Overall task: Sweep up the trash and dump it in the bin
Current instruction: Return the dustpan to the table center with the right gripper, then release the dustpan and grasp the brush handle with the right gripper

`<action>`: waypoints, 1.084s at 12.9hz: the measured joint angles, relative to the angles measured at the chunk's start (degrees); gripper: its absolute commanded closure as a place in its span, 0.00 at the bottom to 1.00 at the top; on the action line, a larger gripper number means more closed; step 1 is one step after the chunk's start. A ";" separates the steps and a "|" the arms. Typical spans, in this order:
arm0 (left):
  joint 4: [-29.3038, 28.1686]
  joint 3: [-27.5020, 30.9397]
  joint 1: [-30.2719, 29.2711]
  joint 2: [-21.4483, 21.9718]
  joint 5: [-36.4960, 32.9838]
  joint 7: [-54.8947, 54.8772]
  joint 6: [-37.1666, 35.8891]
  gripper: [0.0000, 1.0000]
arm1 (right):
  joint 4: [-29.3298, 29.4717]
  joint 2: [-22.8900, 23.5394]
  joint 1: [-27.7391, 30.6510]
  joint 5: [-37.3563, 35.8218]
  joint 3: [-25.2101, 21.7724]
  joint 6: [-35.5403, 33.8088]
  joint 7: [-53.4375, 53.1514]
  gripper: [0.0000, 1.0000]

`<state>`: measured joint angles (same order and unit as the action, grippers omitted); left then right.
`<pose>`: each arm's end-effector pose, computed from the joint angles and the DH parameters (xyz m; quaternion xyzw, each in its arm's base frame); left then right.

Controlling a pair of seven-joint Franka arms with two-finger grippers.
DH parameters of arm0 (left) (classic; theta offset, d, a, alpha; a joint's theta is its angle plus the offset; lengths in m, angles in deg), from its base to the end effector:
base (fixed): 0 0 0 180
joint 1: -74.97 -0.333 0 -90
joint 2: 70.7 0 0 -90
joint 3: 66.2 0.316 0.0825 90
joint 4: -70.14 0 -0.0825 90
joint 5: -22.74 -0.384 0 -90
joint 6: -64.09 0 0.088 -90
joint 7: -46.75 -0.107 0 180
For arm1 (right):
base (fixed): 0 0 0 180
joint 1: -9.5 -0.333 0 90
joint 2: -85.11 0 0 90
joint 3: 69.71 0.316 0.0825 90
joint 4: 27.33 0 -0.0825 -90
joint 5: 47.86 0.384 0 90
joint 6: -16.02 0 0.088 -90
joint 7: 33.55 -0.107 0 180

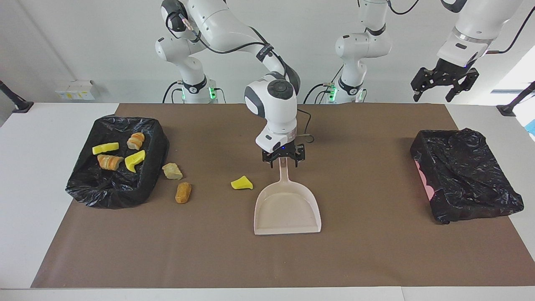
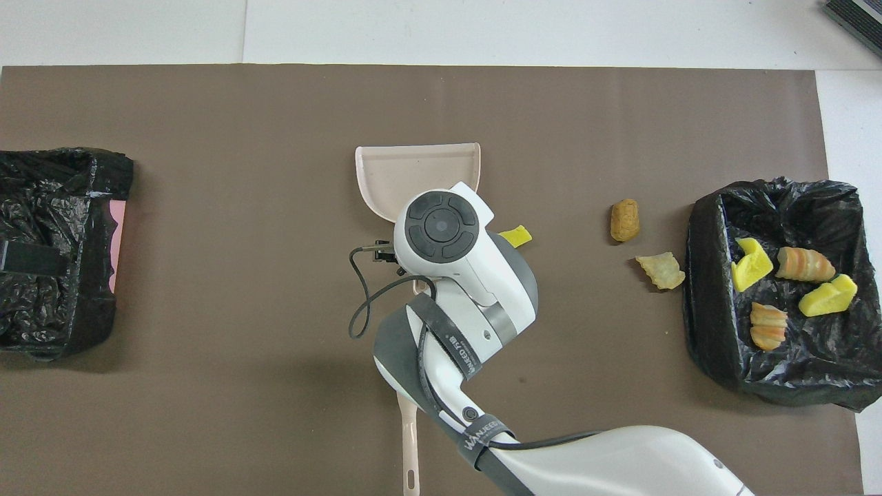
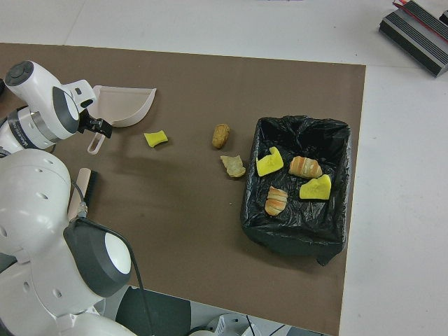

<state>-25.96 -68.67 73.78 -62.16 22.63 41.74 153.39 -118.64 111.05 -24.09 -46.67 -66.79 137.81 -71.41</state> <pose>0.5059 -0.0129 0.6522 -0.9984 0.0546 -0.0150 0.0047 0.5549 0.4063 0.3793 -0.9988 0.0199 -0.0196 0.0401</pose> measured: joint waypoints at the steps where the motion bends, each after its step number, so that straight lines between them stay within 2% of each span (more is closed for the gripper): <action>1: 0.00 0.00 0.00 0.00 0.95 0.28 0.32 0.00 | 0.08 -1.15 -0.11 1.37 0.18 -2.19 0.00 0.00; 4: 0.01 -0.12 0.00 0.00 1.51 0.34 0.39 0.00 | -1.67 -5.98 -2.59 2.88 0.64 -7.26 -0.16 0.00; 10: 0.05 -0.33 0.02 0.02 1.56 0.40 0.81 0.00 | -16.44 -15.41 -10.03 2.98 0.92 -7.76 -6.31 0.00; 14: -0.02 -0.35 0.02 0.04 1.56 0.40 0.73 0.00 | -26.96 -21.65 -13.96 6.80 1.02 -4.05 -6.36 0.00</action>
<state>-25.99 -69.02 73.80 -62.12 24.19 42.14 154.12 -145.59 89.40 -38.05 -39.88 -65.77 133.77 -77.76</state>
